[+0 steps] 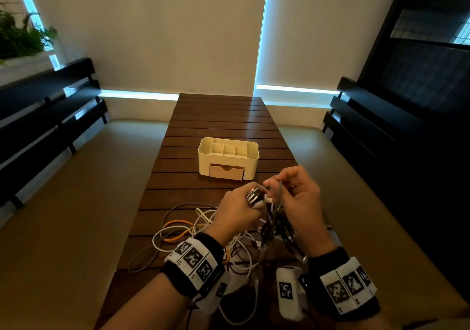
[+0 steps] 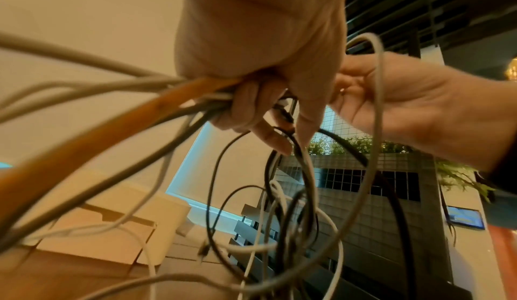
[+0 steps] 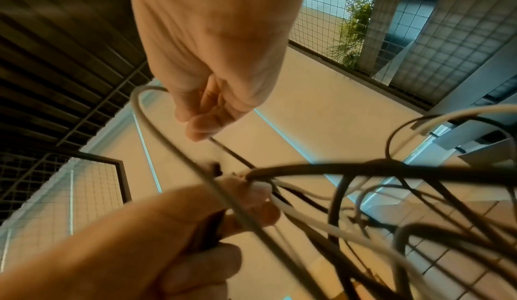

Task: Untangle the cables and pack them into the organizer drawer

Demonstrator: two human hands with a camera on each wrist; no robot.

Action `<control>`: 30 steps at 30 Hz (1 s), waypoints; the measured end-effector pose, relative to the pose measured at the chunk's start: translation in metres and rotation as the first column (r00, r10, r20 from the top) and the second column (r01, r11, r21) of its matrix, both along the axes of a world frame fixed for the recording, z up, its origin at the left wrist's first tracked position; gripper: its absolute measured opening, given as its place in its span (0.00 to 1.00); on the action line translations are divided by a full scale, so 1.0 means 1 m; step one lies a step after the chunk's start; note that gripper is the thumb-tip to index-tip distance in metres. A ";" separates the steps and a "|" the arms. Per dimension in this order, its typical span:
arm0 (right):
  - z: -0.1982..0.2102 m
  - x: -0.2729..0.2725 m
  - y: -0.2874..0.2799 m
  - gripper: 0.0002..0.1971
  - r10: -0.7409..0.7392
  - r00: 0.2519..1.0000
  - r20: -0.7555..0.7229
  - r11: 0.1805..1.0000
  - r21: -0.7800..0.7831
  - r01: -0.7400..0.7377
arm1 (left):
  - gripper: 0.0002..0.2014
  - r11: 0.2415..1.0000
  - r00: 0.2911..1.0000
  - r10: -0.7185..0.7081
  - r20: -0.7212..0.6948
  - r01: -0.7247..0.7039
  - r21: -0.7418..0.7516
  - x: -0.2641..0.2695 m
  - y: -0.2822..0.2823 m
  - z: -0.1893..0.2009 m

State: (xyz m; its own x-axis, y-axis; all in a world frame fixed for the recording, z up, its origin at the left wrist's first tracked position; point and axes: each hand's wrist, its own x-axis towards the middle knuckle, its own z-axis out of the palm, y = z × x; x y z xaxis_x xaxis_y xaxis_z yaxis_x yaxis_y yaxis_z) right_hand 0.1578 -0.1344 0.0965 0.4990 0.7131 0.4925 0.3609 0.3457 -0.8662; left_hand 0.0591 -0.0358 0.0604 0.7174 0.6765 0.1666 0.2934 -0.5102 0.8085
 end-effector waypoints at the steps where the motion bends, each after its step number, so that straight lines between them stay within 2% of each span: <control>1: 0.002 -0.003 -0.002 0.06 -0.014 1.000 -0.021 0.998 0.064 0.016 | 0.14 1.000 1.000 0.019 0.017 -0.019 -0.020 0.001 0.001 -0.001; 4: 0.016 -0.012 -0.008 0.04 -0.049 0.996 -0.073 0.969 0.237 0.065 | 0.11 0.997 0.996 0.071 -0.053 -0.070 0.026 0.006 0.011 -0.011; 7: 0.051 -0.005 -0.018 0.10 -0.100 0.987 -0.128 0.876 0.459 0.148 | 0.02 0.990 0.957 0.114 -0.267 -0.089 0.106 0.000 0.022 -0.037; 9: 0.075 0.008 -0.026 0.09 -0.139 0.986 -0.097 0.813 0.558 0.169 | 0.08 0.988 0.914 0.127 -0.386 -0.083 0.128 -0.010 0.022 -0.063; 11: 0.087 0.019 -0.026 0.09 -0.165 0.985 -0.040 0.827 0.539 0.160 | 0.11 0.991 0.915 0.127 -0.384 -0.103 0.082 -0.016 0.022 -0.078; 13: 0.080 0.023 -0.022 0.10 -0.176 0.984 -0.029 0.871 0.461 0.170 | 0.11 0.978 0.945 0.178 -0.274 -0.202 -0.060 -0.014 0.024 -0.076; 15: 0.066 0.022 -0.016 0.10 -0.162 0.985 -0.055 0.915 0.366 0.171 | 0.13 0.925 0.959 0.274 -0.074 -0.284 -0.254 -0.008 0.027 -0.061; 17: 0.056 0.019 -0.010 0.07 -0.127 0.988 -0.091 0.941 0.305 0.149 | 0.14 0.896 0.949 0.288 0.131 -0.219 -0.387 -0.006 0.023 -0.037; 19: 0.051 0.013 -0.004 0.05 -0.098 0.989 -0.107 0.948 0.291 0.126 | 0.08 0.900 0.951 0.151 0.271 -0.019 -0.435 -0.008 0.015 -0.014; 20: 0.051 0.009 -0.001 0.05 -0.085 0.990 -0.110 0.950 0.290 0.114 | 0.03 0.893 0.951 0.043 0.307 0.101 -0.439 -0.009 0.011 -0.005; 22: 0.053 0.004 0.005 0.06 -0.061 0.994 -0.089 0.953 0.291 0.085 | 0.10 0.856 0.936 -0.155 0.316 0.287 -0.431 -0.007 0.002 0.002; 24: 0.056 0.001 0.010 0.06 -0.046 0.997 -0.058 0.953 0.297 0.061 | 0.12 0.850 0.925 -0.239 0.295 0.346 -0.396 0.001 -0.004 0.002; 28: 0.059 0.002 0.011 0.08 0.009 0.999 -0.037 0.954 0.301 0.002 | 0.05 0.892 0.939 -0.135 0.317 0.255 -0.375 0.011 -0.008 -0.004; 30: 0.056 0.003 0.010 0.10 0.017 0.999 -0.035 0.963 0.269 -0.007 | 0.05 0.900 0.926 -0.007 0.378 0.170 -0.400 0.012 -0.006 -0.004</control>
